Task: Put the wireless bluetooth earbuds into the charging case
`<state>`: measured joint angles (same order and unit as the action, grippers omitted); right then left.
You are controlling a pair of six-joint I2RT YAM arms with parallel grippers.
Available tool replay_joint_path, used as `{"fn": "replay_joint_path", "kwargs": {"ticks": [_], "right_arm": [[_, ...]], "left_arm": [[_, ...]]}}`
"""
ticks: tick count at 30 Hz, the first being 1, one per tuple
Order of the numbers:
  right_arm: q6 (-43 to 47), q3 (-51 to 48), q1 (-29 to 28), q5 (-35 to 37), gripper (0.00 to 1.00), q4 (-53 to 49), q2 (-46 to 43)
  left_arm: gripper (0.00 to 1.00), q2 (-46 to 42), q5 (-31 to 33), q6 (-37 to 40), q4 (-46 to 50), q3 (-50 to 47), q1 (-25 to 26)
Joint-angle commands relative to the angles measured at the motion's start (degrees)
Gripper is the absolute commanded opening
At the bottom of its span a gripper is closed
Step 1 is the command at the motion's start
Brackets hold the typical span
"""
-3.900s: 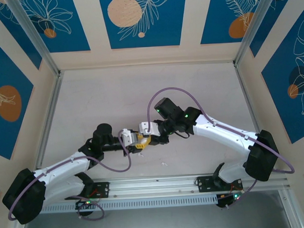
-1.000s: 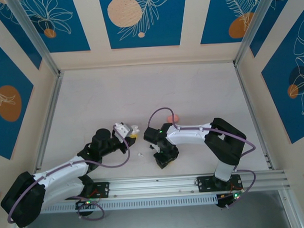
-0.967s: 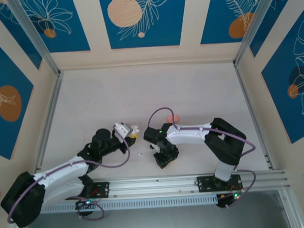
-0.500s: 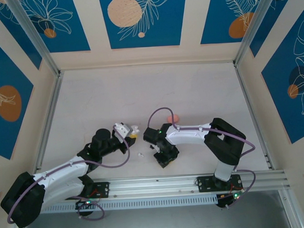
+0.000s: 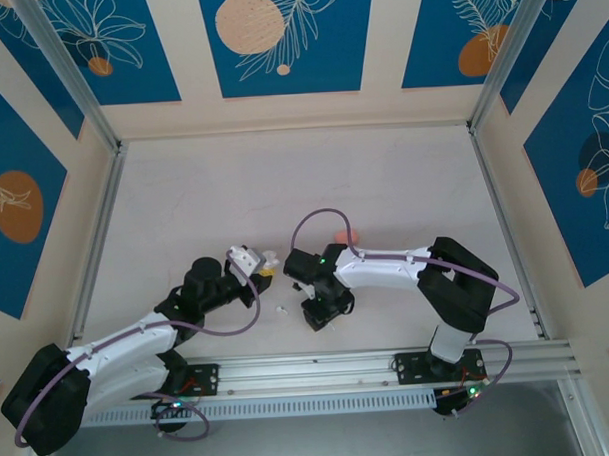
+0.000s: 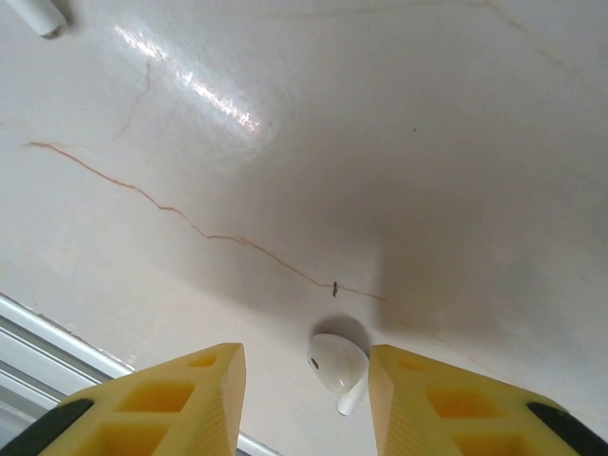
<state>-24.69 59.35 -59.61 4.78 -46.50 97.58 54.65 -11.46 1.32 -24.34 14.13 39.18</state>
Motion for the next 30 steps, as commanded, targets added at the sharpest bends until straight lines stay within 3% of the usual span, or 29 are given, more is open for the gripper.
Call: {"fn": "replay_joint_path", "kwargs": {"ticks": [1, 8, 17, 30], "right_arm": [[-0.8, 1.3, 0.1, 0.1, 0.39, -1.1, 0.3], [-0.9, 1.6, -0.3, 0.9, 0.38, -2.6, 2.8], [-0.9, 1.6, -0.7, 1.5, 0.27, -3.2, 4.3], [-2.4, 0.2, -0.5, 4.5, 0.16, -2.2, -0.2]], "left_arm": [[0.20, -1.5, 0.2, -0.9, 0.7, 0.8, 0.1], [0.20, -1.6, 0.3, -0.8, 0.7, 1.0, 0.1], [0.20, -1.5, 0.3, -0.8, 1.1, 1.3, 0.1], [0.20, -1.1, 0.0, -0.7, -0.6, 0.4, 0.1]]}}
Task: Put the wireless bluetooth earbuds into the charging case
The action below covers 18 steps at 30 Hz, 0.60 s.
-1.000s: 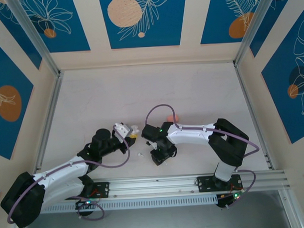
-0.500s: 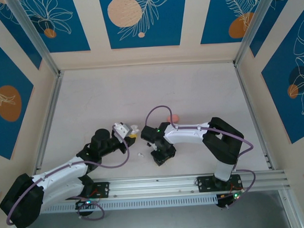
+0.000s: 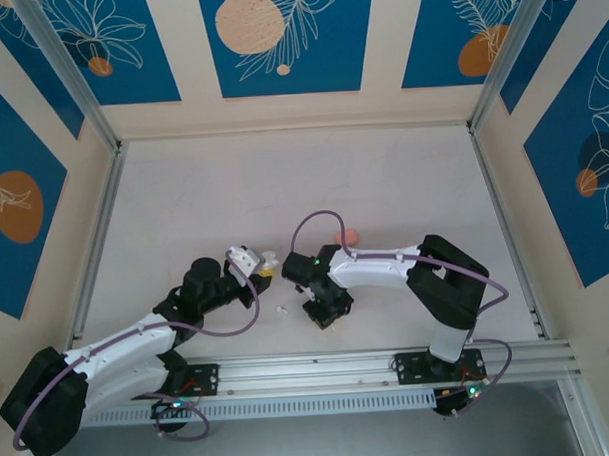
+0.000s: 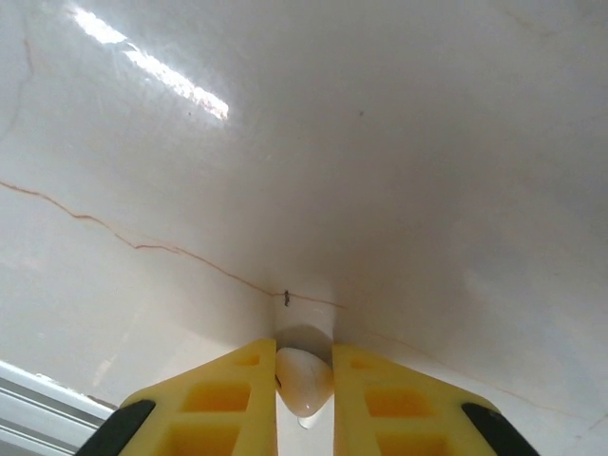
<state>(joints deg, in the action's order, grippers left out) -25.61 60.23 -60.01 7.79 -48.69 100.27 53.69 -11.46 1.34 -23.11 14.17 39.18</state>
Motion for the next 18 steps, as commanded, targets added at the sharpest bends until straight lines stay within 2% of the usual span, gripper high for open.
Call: {"fn": "replay_joint_path", "kwargs": {"ticks": [1, 6, 18], "right_arm": [[-1.6, -1.2, 0.2, 1.8, 0.16, 0.6, -3.7], [-1.2, -4.8, 3.4, 2.5, 0.15, 8.1, -8.2], [1.9, -13.3, 12.8, 1.0, 0.13, 29.0, -16.4]], "left_arm": [[0.20, 0.2, -0.2, -0.6, -2.7, 0.0, 0.1], [0.20, 3.4, -1.3, -1.3, -7.0, -1.1, 0.1], [0.19, 18.8, -10.7, -2.2, -22.0, -0.8, 0.3]]}}
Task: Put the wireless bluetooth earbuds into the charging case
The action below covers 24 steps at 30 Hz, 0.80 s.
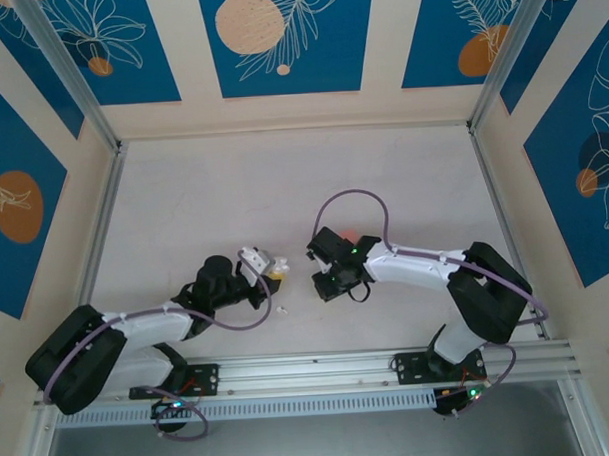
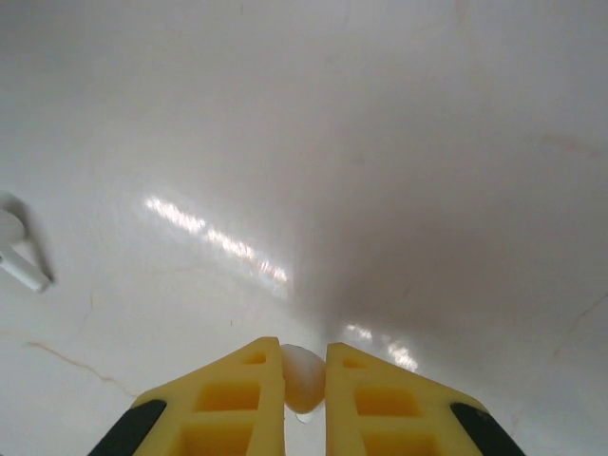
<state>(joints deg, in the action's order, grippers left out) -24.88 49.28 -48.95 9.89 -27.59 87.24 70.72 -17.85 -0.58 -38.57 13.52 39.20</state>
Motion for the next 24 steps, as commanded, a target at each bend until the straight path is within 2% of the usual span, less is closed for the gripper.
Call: {"fn": "replay_joint_path", "kwargs": {"ticks": [1, 12, 24], "right_arm": [[1.3, -3.4, 2.5, -1.6, 0.13, 9.9, -4.4], [2.0, -12.0, 9.1, -11.0, 0.13, 29.7, -13.4], [3.8, -18.2, 9.0, -16.7, 0.13, 40.8, -19.9]], "left_arm": [[0.19, 2.6, -5.1, -0.1, -7.3, -0.1, 0.3], [0.19, 14.0, -12.7, -0.9, -21.5, 0.9, 0.3], [0.19, 26.2, -16.8, -8.0, -41.2, 2.1, 0.3]]}}
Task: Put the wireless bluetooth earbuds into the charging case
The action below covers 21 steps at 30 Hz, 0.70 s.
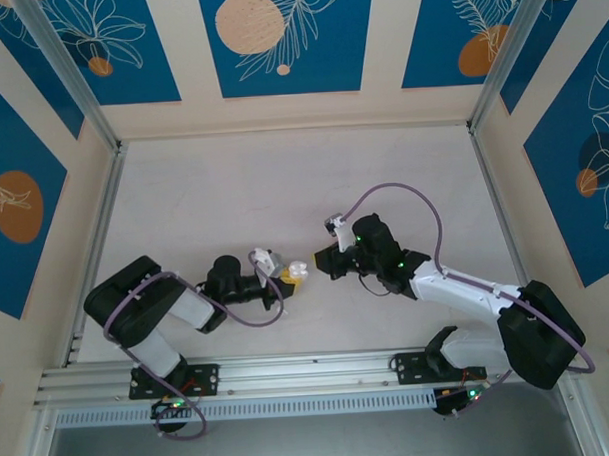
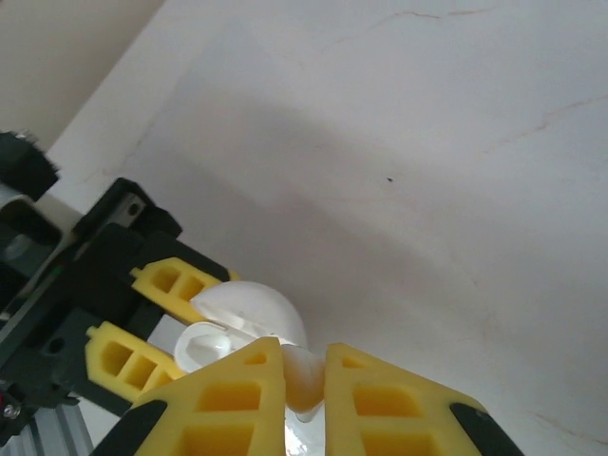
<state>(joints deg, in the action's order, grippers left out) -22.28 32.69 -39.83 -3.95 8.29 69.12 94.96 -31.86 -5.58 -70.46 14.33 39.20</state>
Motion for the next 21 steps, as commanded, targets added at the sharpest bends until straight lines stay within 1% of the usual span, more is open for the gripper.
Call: {"fn": "replay_joint_path", "kwargs": {"ticks": [1, 9, 21], "right_arm": [[1.4, -2.1, -0.2, -3.2, 0.13, 5.5, -2.2], [2.1, -4.0, -0.8, -3.9, 0.13, 7.7, -5.0], [3.1, -3.1, -0.9, -4.4, 0.13, 9.9, -4.3]], "left_arm": [[0.19, 2.7, -2.7, -3.6, -10.1, 1.4, 0.2], [0.19, 3.1, -2.8, -5.0, -10.1, 2.9, 0.3], [0.19, 2.6, -4.6, -6.1, -10.1, 4.0, 0.2]]}}
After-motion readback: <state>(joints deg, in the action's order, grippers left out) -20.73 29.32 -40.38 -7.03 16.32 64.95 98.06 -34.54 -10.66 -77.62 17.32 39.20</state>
